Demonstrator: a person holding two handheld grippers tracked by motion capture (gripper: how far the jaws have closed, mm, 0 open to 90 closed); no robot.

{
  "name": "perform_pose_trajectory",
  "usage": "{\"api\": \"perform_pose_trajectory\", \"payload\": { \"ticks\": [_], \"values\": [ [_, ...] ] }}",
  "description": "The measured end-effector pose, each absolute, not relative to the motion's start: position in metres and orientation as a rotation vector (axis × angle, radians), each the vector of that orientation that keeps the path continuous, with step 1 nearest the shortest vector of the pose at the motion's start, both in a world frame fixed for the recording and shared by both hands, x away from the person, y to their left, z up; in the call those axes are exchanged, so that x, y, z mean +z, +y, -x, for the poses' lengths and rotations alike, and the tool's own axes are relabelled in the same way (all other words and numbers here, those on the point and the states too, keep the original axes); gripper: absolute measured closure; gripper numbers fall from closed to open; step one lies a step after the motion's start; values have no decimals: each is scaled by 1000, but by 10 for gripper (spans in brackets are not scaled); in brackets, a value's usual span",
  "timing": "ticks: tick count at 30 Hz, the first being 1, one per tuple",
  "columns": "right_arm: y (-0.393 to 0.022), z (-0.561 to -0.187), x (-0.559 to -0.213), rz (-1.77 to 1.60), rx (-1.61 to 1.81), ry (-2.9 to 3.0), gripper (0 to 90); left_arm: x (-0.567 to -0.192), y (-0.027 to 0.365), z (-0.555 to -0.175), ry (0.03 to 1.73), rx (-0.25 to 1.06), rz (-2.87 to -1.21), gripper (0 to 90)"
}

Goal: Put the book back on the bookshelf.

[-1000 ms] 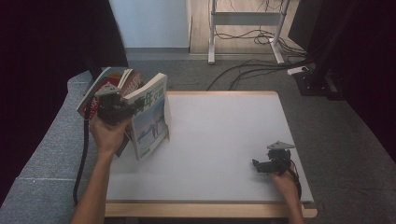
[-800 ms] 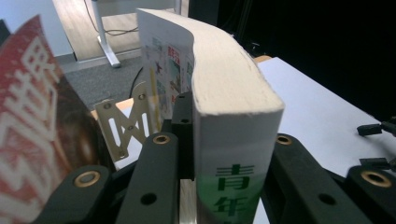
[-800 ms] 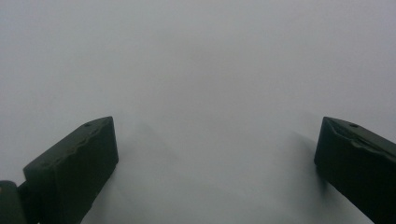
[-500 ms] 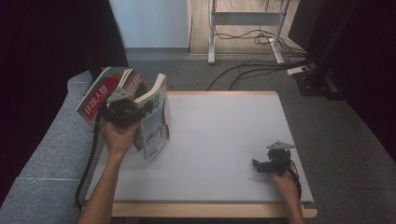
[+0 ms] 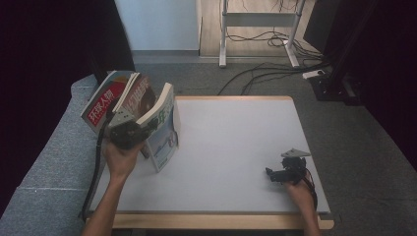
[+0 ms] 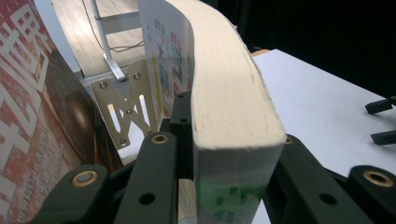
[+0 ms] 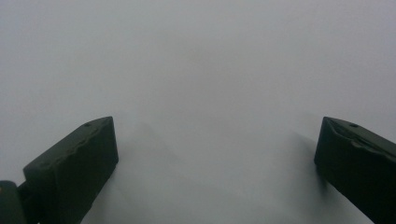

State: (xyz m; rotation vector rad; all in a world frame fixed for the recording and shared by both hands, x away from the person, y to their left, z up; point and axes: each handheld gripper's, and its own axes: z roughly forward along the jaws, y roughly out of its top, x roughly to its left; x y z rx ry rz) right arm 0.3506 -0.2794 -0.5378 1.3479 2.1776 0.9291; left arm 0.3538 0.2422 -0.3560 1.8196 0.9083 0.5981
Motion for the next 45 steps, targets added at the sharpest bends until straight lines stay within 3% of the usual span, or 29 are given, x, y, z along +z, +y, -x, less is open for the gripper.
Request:
{"api": "perform_pose_trajectory", "payload": {
  "ticks": [6,13,33,45],
  "values": [
    [-279,-350,-538,-1347,929,2177,0,-360,235,-349,873,627,-1826,704],
    [-279,-350,-538,-1347,929,2177,0,-363,232,-345,861,647,-1863,574],
    [-279,-350,-538,-1346,930,2177,0,-389,232,-331,796,573,-1919,349],
    [-279,-350,-538,-1346,930,2176,0,-411,241,-324,823,516,-1911,367]
  ]
}}
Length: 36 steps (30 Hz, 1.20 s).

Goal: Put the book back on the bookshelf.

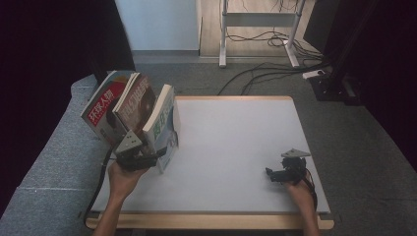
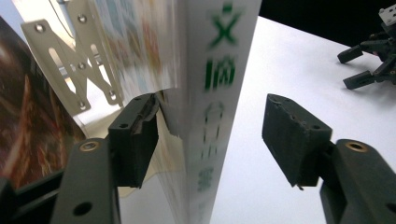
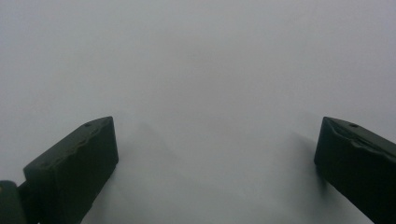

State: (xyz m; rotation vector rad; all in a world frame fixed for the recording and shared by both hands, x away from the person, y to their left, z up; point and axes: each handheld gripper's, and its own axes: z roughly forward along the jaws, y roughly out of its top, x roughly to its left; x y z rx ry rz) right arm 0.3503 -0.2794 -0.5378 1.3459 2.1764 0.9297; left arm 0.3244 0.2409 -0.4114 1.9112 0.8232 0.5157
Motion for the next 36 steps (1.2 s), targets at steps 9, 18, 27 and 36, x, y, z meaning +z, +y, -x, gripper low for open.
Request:
{"api": "perform_pose_trajectory", "payload": {
  "ticks": [9,18,27,36],
  "values": [
    [-279,-350,-538,-1346,930,2176,0,-427,251,-317,848,476,-1917,487],
    [-279,-350,-538,-1346,930,2176,0,-446,261,-314,879,439,-1949,685],
    [-279,-350,-538,-1346,930,2176,0,-444,249,-319,869,473,-1966,688],
    [-279,-350,-538,-1347,930,2176,0,-443,241,-331,874,483,-1970,682]
  ]
}}
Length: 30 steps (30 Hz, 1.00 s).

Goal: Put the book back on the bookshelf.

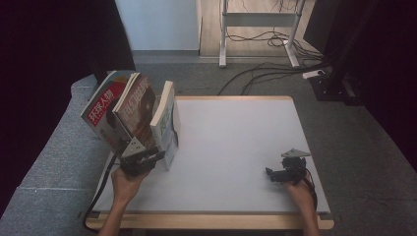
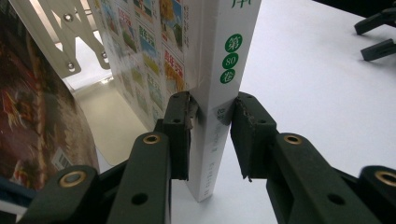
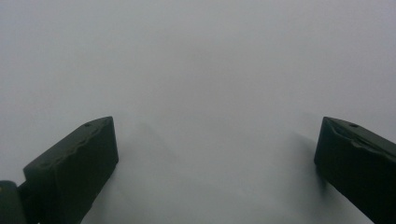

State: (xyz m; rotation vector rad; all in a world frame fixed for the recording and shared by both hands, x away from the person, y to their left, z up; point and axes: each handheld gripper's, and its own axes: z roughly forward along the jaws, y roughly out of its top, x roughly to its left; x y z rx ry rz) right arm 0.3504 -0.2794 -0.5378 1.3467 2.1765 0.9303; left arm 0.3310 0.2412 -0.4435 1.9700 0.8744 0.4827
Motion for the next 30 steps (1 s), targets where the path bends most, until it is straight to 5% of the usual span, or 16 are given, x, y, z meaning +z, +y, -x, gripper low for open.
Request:
{"api": "perform_pose_trajectory", "payload": {
  "ticks": [30],
  "values": [
    [-279,-351,-538,-1347,931,2177,0,-441,221,-365,902,527,-2017,626]
  ]
}}
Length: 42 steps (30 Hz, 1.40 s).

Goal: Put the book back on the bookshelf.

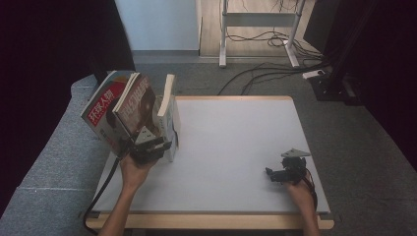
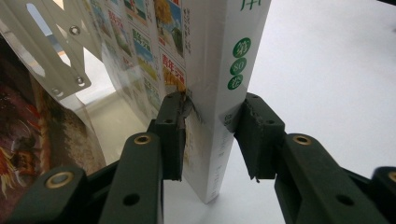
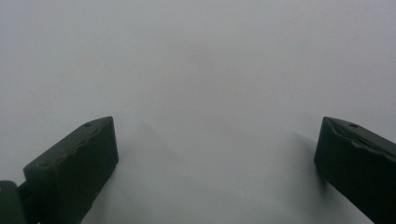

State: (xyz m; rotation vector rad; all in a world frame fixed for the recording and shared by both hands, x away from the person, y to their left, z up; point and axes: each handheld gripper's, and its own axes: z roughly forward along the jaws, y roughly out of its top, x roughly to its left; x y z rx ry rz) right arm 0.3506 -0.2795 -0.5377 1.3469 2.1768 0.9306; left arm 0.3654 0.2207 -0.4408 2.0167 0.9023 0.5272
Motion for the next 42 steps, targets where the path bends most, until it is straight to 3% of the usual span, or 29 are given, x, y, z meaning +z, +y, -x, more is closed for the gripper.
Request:
{"api": "perform_pose_trajectory", "payload": {
  "ticks": [11,17,24,31,35,42],
  "values": [
    [-279,-351,-538,-1347,931,2177,0,-441,218,-363,894,487,-2041,472],
    [-279,-351,-538,-1347,931,2177,0,-439,220,-361,899,411,-2054,289],
    [-279,-351,-538,-1347,930,2177,0,-445,223,-355,909,349,-2071,137],
    [-279,-351,-538,-1346,930,2176,0,-457,230,-344,904,268,-2082,96],
    [-279,-350,-538,-1346,930,2176,0,-468,233,-338,896,282,-2094,1],
    [-279,-350,-538,-1346,930,2176,0,-490,234,-330,893,322,-2159,0]
  ]
}}
